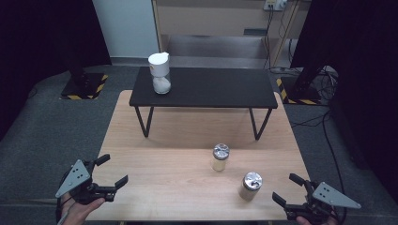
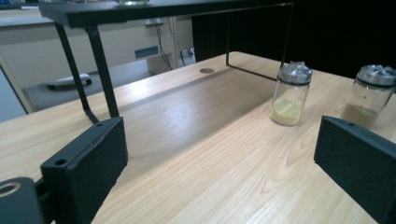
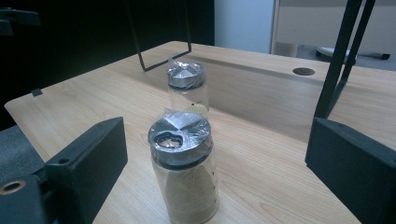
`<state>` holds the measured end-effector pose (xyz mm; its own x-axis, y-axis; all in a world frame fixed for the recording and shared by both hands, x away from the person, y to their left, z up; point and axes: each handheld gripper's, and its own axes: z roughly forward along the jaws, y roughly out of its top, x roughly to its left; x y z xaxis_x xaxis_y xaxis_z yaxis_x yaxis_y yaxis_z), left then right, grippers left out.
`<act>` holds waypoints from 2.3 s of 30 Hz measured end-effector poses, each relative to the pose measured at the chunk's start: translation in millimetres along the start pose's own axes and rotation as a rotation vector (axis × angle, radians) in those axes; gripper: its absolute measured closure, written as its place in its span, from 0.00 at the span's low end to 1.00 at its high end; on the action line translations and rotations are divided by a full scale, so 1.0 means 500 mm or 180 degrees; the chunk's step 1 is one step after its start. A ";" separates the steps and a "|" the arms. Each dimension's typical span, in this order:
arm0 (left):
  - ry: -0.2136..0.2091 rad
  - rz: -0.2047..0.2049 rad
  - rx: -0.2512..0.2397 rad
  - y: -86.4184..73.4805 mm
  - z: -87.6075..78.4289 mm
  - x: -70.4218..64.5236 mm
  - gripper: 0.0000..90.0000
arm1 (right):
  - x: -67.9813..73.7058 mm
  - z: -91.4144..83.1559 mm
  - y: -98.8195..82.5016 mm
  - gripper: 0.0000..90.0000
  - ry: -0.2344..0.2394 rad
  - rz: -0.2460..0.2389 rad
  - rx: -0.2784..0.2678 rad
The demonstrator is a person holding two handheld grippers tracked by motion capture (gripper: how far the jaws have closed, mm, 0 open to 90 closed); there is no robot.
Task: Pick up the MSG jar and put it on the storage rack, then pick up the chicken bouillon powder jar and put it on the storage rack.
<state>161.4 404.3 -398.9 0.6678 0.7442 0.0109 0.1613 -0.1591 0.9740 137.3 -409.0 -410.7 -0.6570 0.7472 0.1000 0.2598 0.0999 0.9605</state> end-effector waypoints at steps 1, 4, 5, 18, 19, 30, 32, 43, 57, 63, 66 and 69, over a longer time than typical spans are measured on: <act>0.0000 -0.0009 0.0011 -0.003 -0.003 0.001 0.02 | 0.000 0.000 0.000 0.07 0.0000 0.0000 0.0000; 0.0025 -0.0025 0.0036 -0.011 -0.011 0.001 0.02 | 0.000 0.000 0.000 0.07 0.0001 0.0004 0.0001; 0.0032 -0.0035 0.0036 -0.016 -0.015 0.001 0.02 | 0.000 0.000 0.000 0.07 0.0002 -0.0001 0.0001; -0.0027 -0.0071 -0.0022 -0.053 -0.018 0.012 0.03 | 0.000 0.001 0.000 0.07 0.0000 0.0000 -0.0001; -0.0049 -0.0061 -0.0044 -0.055 -0.018 0.013 0.03 | 0.000 0.001 0.000 0.07 0.0002 0.0001 -0.0001; -0.0122 -0.0008 -0.0125 -0.070 -0.015 0.021 0.02 | -0.002 0.002 -0.002 0.07 0.0011 0.0006 -0.0003; -0.0126 0.0022 -0.0122 -0.070 -0.014 0.021 0.02 | -0.002 0.002 -0.001 0.07 0.0014 -0.0002 -0.0001; -0.0127 0.0046 -0.0084 -0.068 -0.012 0.018 0.02 | -0.002 0.001 -0.002 0.06 0.0013 -0.0003 -0.0024; -0.0141 0.0021 -0.0089 -0.069 -0.012 0.020 0.02 | -0.003 0.001 0.009 0.03 0.0042 -0.0038 -0.0038; -0.0162 0.0013 -0.0080 -0.069 -0.010 0.021 0.02 | -0.010 0.011 0.024 0.03 0.0125 -0.0030 0.0008; -0.0169 0.0007 -0.0080 -0.069 -0.009 0.021 0.02 | -0.010 0.016 0.030 0.03 0.0145 -0.0043 0.0018; -0.0169 0.0002 -0.0078 -0.069 -0.009 0.022 0.02 | -0.011 0.020 0.038 0.04 0.0173 -0.0073 0.0010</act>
<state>159.7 420.8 -431.5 0.7057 0.7085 0.0001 0.1436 -0.1431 0.9792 153.2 -404.7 -395.6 -0.7003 0.7079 0.0919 0.2462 0.1187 0.9619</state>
